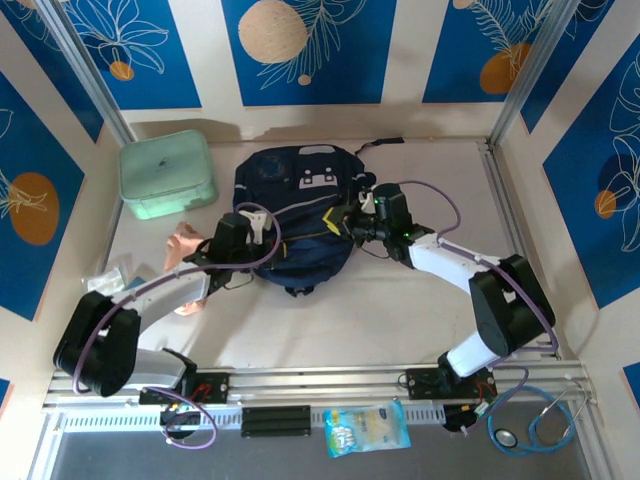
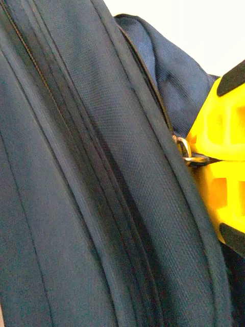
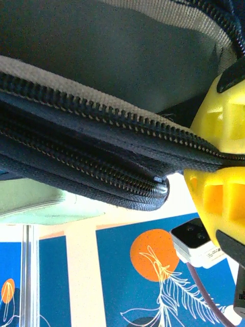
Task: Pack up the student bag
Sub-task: Unzip the student bag at the top-center of the table.
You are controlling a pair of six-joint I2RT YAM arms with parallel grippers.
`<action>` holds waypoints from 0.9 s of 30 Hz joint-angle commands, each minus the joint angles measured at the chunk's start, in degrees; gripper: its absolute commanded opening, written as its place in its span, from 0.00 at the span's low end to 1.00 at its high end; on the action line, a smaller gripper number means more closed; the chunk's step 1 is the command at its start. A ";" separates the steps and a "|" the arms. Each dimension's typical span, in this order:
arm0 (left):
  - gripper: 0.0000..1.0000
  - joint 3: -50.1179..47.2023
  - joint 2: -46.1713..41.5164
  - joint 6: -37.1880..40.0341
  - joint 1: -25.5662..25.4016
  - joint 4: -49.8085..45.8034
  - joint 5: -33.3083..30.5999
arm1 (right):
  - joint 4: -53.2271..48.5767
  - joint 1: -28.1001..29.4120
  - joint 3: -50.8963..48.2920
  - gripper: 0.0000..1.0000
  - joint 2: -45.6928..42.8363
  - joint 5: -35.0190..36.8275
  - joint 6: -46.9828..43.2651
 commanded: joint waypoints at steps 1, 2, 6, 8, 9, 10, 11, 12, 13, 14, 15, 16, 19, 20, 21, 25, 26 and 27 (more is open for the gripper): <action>0.00 -0.38 -2.40 5.12 2.30 -5.15 -5.48 | 2.39 -2.49 -1.48 0.01 -4.71 0.37 -1.82; 0.00 -0.15 -2.73 5.98 2.39 -5.80 -5.90 | 2.38 -3.09 -2.14 0.01 -5.44 0.53 -1.84; 0.00 1.08 -3.43 7.01 2.61 -7.98 -7.71 | 3.52 -5.82 -5.92 0.00 -9.48 2.43 -1.55; 0.00 1.44 -3.17 6.91 2.69 -7.84 -8.33 | 3.40 -7.27 -7.27 0.00 -11.42 2.86 -1.88; 0.00 1.64 -2.84 7.04 2.70 -7.71 -8.42 | 3.22 -7.78 -7.67 0.00 -12.15 2.77 -2.07; 0.00 1.98 -2.43 7.40 2.74 -7.71 -8.52 | 2.89 -8.30 -7.90 0.00 -13.04 2.61 -2.35; 0.00 2.46 -1.91 7.88 2.79 -8.01 -8.69 | 2.43 -8.72 -8.04 0.00 -13.76 2.28 -2.75; 0.00 2.90 -1.37 8.39 2.87 -8.29 -8.87 | 1.69 -9.05 -8.16 0.00 -14.28 1.89 -3.02; 0.00 3.49 -0.72 9.11 3.11 -8.64 -8.97 | 0.87 -9.55 -8.17 0.00 -14.78 1.21 -3.30; 0.00 3.98 -0.11 9.90 3.35 -8.87 -9.00 | 0.17 -10.03 -8.28 0.00 -15.29 0.60 -3.52; 0.00 4.28 0.46 11.00 3.60 -8.93 -8.69 | -0.19 -10.40 -8.41 0.00 -15.74 -0.04 -3.70; 0.00 4.52 1.03 12.51 3.83 -8.79 -8.12 | -0.57 -10.88 -8.69 0.00 -16.31 -0.69 -3.88; 0.00 5.08 2.07 16.22 4.81 -8.42 -7.35 | -2.06 -12.63 -9.71 0.00 -17.80 -2.01 -3.83; 0.00 5.30 2.19 17.10 5.07 -8.07 -6.77 | -2.75 -13.24 -10.01 0.00 -18.33 -2.14 -3.83; 0.00 5.65 2.25 17.81 5.07 -7.90 -5.85 | -3.22 -13.64 -10.28 0.00 -18.73 -2.15 -3.88; 0.00 7.51 2.34 19.01 3.57 -5.99 2.57 | -4.38 -13.32 -11.04 0.09 -19.17 -1.87 -3.21; 0.00 8.00 2.48 19.49 2.37 -5.59 3.61 | -4.38 -12.68 -11.15 0.14 -19.00 -1.36 -2.73; 0.00 8.48 2.65 20.08 1.22 -5.63 4.09 | -4.29 -12.00 -11.22 0.18 -18.83 -0.71 -2.23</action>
